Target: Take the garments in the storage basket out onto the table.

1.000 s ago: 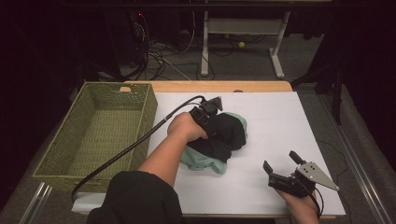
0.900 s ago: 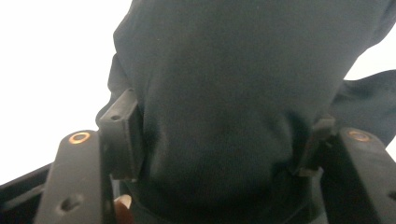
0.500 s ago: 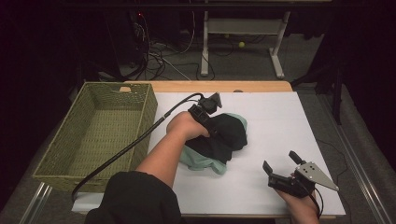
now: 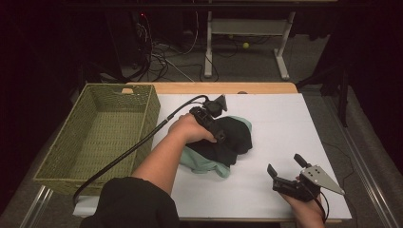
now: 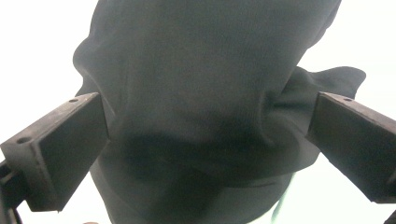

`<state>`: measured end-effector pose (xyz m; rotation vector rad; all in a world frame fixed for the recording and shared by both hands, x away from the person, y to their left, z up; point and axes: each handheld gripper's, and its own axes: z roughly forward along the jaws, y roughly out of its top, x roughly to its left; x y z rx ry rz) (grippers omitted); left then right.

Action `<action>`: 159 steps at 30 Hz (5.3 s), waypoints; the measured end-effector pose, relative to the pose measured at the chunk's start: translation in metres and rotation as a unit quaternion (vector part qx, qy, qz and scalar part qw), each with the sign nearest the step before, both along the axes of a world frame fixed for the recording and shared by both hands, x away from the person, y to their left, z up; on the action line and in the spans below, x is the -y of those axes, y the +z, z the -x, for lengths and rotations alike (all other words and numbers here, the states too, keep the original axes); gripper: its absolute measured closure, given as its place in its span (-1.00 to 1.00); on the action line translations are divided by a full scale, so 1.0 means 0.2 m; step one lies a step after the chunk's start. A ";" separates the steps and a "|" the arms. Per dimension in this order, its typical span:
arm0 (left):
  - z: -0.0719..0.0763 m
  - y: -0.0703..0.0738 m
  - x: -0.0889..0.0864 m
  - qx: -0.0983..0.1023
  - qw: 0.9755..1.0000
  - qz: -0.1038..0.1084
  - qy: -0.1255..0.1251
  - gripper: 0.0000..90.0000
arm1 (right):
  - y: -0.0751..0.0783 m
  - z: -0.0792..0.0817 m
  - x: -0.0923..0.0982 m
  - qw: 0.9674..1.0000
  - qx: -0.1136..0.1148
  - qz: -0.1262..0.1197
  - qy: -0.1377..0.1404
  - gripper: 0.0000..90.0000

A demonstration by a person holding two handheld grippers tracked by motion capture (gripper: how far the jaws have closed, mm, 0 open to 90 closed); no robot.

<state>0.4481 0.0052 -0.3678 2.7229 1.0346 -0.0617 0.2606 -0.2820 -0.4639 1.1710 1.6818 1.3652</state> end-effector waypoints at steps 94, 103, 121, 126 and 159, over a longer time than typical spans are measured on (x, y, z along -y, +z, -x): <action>0.88 -0.48 -0.58 0.231 0.935 0.240 0.123 -1.00 | -0.01 0.02 -0.04 1.000 0.005 0.007 0.018 -1.00; 0.96 -0.52 -0.73 0.242 0.914 0.281 0.165 -1.00 | -0.01 0.04 -0.04 1.000 0.007 0.010 0.021 -1.00; 0.77 -0.57 -0.44 0.277 0.900 0.326 0.086 -1.00 | -0.01 0.02 -0.15 0.998 -0.003 0.022 0.060 -1.00; 0.79 -0.57 -0.48 0.270 0.886 0.369 0.080 -1.00 | -0.01 0.00 -0.24 0.996 -0.015 0.018 0.086 -0.97; 0.83 -0.57 -0.48 0.284 0.880 0.378 0.051 -1.00 | 0.11 -0.23 -0.68 0.979 -0.056 0.110 0.162 0.87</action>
